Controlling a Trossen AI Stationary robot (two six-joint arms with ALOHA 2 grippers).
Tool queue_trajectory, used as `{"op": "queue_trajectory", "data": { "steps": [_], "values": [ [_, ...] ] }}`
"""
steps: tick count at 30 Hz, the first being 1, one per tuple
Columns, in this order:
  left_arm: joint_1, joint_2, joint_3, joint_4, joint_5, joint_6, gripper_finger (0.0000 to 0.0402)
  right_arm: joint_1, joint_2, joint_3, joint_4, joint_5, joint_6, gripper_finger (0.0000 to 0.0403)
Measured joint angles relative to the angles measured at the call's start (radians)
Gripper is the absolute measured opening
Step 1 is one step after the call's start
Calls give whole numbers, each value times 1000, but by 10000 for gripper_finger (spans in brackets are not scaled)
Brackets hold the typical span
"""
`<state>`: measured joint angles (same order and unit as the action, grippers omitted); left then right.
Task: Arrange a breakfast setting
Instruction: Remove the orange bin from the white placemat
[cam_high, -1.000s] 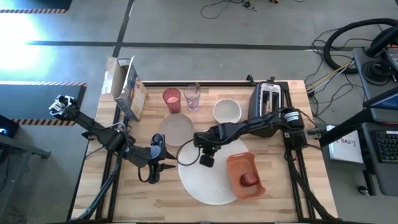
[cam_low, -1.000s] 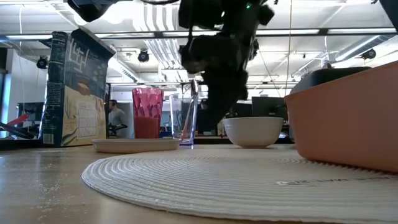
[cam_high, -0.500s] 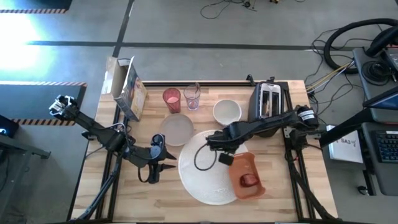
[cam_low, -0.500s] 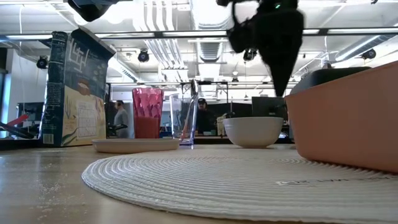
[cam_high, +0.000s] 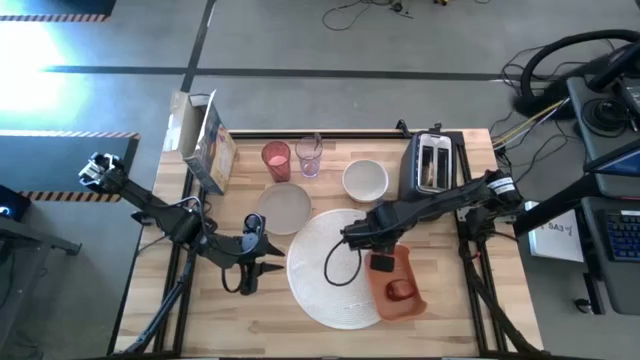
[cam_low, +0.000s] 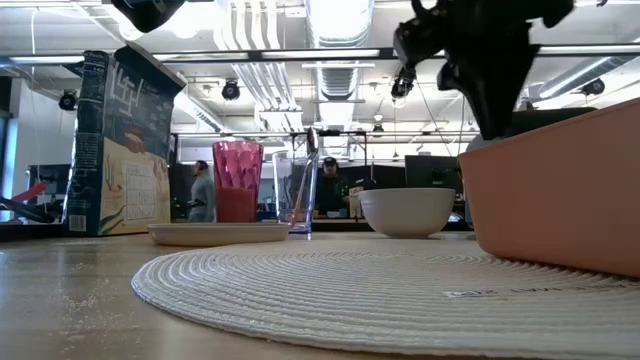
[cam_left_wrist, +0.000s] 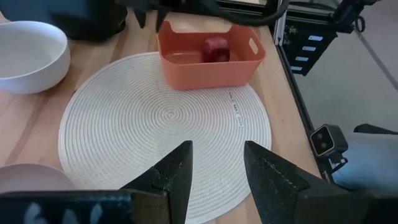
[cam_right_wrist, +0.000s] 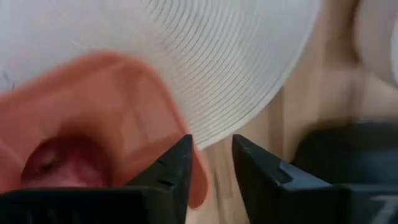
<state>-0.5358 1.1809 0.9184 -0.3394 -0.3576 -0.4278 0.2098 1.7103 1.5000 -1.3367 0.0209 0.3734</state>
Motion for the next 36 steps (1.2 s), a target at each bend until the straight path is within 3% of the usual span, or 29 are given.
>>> {"op": "queue_trajectory", "data": {
  "steps": [7,12,21,30,36],
  "values": [
    [0,0,0,4,-9,0,128,40,-1,-56,-1,-67,-102,136],
    [0,0,0,5,-63,0,128,50,-2,-97,4,-62,-135,131],
    [1,0,0,5,-64,0,128,50,-3,-195,45,-47,-166,116],
    [1,28,0,8,-63,0,128,50,-2,-205,58,-47,-165,91],
    [1,47,0,17,-63,-3,128,50,-1,-207,88,-89,-156,47]
  ]
}}
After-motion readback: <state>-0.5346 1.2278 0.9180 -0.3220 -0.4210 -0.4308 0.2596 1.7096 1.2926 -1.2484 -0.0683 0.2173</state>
